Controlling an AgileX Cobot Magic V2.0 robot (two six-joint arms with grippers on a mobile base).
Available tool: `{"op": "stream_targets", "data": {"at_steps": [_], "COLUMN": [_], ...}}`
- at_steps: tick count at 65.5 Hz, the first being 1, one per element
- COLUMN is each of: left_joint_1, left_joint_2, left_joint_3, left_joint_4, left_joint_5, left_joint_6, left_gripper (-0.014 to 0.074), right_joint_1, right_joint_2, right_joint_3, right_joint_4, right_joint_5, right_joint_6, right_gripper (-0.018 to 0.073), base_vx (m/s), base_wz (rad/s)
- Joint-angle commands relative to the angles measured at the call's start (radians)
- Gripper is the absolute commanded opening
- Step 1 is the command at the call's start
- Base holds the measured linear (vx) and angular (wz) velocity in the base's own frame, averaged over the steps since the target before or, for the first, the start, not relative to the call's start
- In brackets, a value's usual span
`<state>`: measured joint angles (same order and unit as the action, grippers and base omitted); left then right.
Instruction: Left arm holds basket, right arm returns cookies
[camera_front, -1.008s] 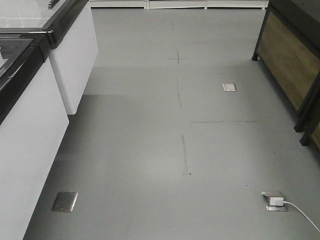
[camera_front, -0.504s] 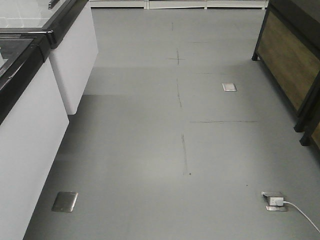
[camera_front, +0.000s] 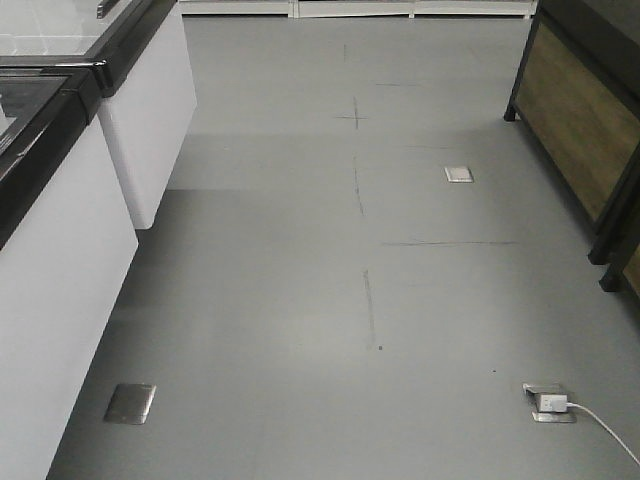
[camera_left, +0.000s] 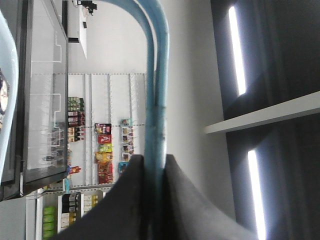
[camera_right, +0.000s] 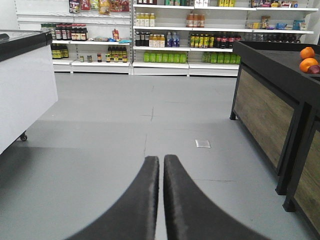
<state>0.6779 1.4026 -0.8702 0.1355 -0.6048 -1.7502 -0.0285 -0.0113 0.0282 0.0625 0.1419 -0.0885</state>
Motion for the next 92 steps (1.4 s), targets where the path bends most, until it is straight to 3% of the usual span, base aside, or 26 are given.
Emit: {"op": "stream_targets", "data": {"at_steps": [1,25,43,64,92], "left_joint_1": [-0.012,-0.095,-0.212,-0.383,-0.666], "left_joint_2": [-0.033,-0.033,-0.033,-0.033,-0.032], "left_joint_3": [-0.060,-0.084,-0.084,-0.084,-0.084], "left_joint_4": [-0.005,0.004,0.058,0.193,0.317], "left_joint_5": [-0.156,-0.244,-0.316,-0.343,-0.358], "left_joint_6": [-0.026,-0.133,-0.234,-0.342,-0.394], "left_gripper": [-0.0004,-0.0004,-0.0004,-0.0004,-0.0004], "right_joint_1": [-0.001,-0.001,-0.001,-0.001,-0.001], "right_joint_2": [-0.012,-0.012,-0.012,-0.012,-0.012], "right_joint_3": [0.017,0.017,0.017,0.017,0.017], "right_joint_4": [-0.004,-0.004,-0.004,-0.004,-0.004], "right_joint_5": [-0.076,-0.076,-0.076,-0.076,-0.076], "right_joint_6": [-0.008,-0.008,-0.008,-0.008,-0.008], "right_gripper": [-0.0003,-0.0003,-0.0003,-0.0003,-0.0003], "base_vx": [0.00,0.00,0.00,0.00,0.00], "base_wz": [0.00,0.00,0.00,0.00,0.00]}}
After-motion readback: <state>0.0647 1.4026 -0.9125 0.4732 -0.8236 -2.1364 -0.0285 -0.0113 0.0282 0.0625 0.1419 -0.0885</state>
